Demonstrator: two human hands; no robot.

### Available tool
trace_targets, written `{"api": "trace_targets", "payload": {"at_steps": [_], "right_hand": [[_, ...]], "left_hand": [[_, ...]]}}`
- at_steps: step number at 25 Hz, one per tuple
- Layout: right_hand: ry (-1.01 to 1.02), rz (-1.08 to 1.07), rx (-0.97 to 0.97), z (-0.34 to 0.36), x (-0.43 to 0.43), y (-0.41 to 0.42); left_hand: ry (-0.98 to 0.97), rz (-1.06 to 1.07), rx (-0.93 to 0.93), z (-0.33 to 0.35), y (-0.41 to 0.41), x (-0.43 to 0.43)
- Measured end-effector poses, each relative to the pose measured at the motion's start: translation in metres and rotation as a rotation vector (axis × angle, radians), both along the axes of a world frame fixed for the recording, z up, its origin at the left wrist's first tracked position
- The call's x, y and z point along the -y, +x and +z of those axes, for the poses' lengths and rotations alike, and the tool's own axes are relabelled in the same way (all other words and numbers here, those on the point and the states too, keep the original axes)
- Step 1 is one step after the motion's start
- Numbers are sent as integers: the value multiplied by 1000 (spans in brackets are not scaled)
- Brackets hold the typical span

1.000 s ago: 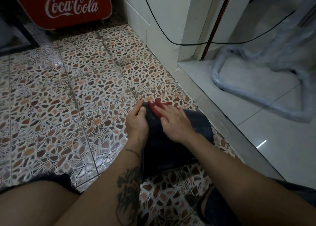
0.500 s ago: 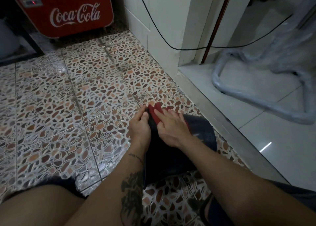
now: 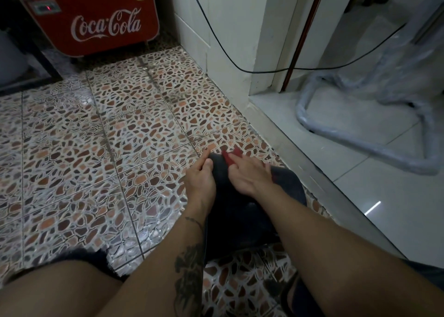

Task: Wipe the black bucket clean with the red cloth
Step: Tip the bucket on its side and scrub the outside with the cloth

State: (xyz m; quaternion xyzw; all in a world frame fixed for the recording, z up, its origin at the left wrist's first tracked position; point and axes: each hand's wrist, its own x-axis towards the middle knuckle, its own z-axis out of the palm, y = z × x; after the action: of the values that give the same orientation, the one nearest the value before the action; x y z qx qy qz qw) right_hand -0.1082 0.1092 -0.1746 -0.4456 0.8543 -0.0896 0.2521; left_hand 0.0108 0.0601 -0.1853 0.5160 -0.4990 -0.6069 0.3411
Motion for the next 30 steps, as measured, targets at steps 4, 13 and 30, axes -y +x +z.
{"api": "trace_targets", "payload": {"at_steps": [4,13,30], "right_hand": [[-284,171,67,2,-36,37],[-165,-101,-30,-24,-129,-19],[-93,85,-10,-11,-116,24]], "left_hand": [[102,25,-51,-2,-5,12],[-285,-84,324,26,-2,-11],[-346,-26,571,46,35,-44]]}}
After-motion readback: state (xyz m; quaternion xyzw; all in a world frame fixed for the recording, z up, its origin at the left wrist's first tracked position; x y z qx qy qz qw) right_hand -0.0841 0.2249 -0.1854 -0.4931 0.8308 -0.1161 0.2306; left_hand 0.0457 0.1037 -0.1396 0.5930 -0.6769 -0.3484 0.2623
